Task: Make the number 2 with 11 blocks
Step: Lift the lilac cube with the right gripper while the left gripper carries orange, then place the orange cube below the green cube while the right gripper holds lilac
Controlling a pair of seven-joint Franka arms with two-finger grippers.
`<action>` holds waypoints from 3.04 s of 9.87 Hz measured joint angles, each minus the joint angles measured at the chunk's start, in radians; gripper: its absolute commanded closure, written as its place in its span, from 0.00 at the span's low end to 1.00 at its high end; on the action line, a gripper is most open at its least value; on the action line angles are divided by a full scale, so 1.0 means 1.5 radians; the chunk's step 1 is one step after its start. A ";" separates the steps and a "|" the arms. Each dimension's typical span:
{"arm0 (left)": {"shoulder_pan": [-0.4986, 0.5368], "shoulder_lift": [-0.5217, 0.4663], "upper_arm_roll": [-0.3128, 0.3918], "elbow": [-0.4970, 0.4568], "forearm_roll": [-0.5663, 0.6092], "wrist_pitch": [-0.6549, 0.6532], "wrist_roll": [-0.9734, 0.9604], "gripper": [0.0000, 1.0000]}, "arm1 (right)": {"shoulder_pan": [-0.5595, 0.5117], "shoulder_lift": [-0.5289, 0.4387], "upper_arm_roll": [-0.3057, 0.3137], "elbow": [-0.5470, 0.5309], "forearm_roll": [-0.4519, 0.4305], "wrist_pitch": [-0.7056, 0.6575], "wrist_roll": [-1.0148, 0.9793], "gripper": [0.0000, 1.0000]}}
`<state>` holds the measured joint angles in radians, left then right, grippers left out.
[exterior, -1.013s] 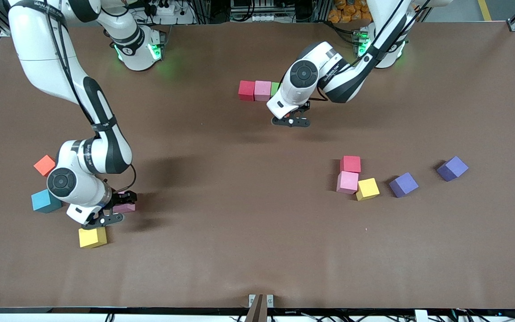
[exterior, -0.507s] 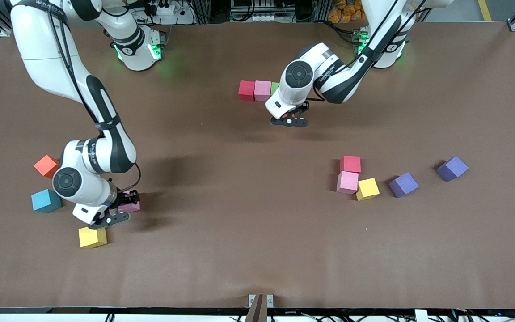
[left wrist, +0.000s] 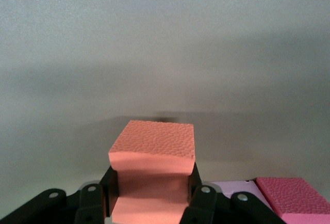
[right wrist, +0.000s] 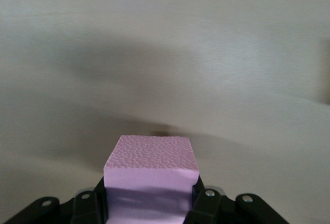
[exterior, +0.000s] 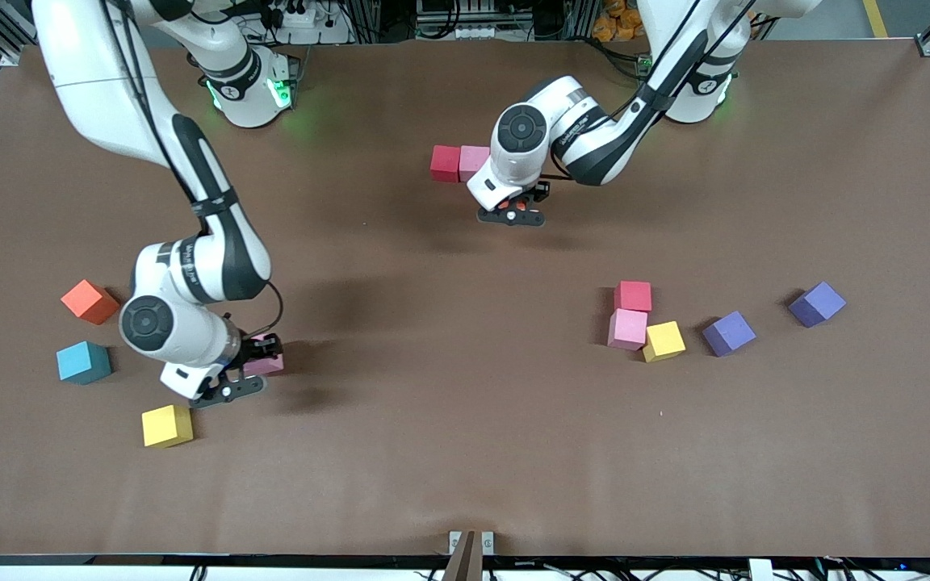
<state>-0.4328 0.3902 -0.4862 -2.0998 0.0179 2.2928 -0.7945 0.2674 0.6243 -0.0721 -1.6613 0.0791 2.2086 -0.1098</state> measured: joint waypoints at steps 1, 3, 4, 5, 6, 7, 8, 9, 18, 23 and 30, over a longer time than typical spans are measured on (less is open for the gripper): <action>-0.016 0.002 0.013 0.000 0.000 0.000 -0.005 1.00 | 0.011 -0.003 0.004 0.000 0.012 -0.007 0.017 0.81; -0.055 0.006 0.043 0.001 0.000 0.000 -0.016 1.00 | 0.024 -0.013 0.024 0.000 0.032 -0.028 0.067 0.81; -0.063 0.008 0.046 0.002 0.000 0.000 -0.019 1.00 | 0.036 -0.018 0.031 0.000 0.035 -0.031 0.096 0.81; -0.069 0.010 0.049 0.002 0.000 0.000 -0.022 1.00 | 0.055 -0.022 0.034 0.000 0.036 -0.032 0.123 0.81; -0.079 0.011 0.056 0.003 0.000 0.000 -0.026 1.00 | 0.073 -0.024 0.034 0.000 0.037 -0.033 0.149 0.81; -0.090 0.012 0.064 0.004 0.000 0.000 -0.032 1.00 | 0.089 -0.026 0.035 0.000 0.037 -0.033 0.177 0.81; -0.097 0.013 0.067 0.006 0.000 0.000 -0.034 1.00 | 0.106 -0.026 0.035 0.000 0.038 -0.033 0.209 0.81; -0.100 0.013 0.068 0.007 0.000 0.000 -0.035 1.00 | 0.122 -0.026 0.035 0.000 0.042 -0.033 0.240 0.81; -0.140 0.051 0.093 0.036 0.000 0.000 -0.061 1.00 | 0.193 -0.028 0.036 -0.006 0.063 -0.027 0.367 0.81; -0.140 0.052 0.093 0.037 0.000 0.000 -0.080 1.00 | 0.201 -0.028 0.036 -0.008 0.063 -0.026 0.378 0.81; -0.144 0.059 0.093 0.036 0.011 -0.008 -0.093 0.00 | 0.201 -0.028 0.035 -0.008 0.063 -0.026 0.380 0.81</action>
<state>-0.6485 0.4780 -0.3459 -2.0458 0.0337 2.2813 -0.9342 0.5684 0.5828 -0.0193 -1.6729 0.1742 2.1696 0.4599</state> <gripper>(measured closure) 0.189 0.414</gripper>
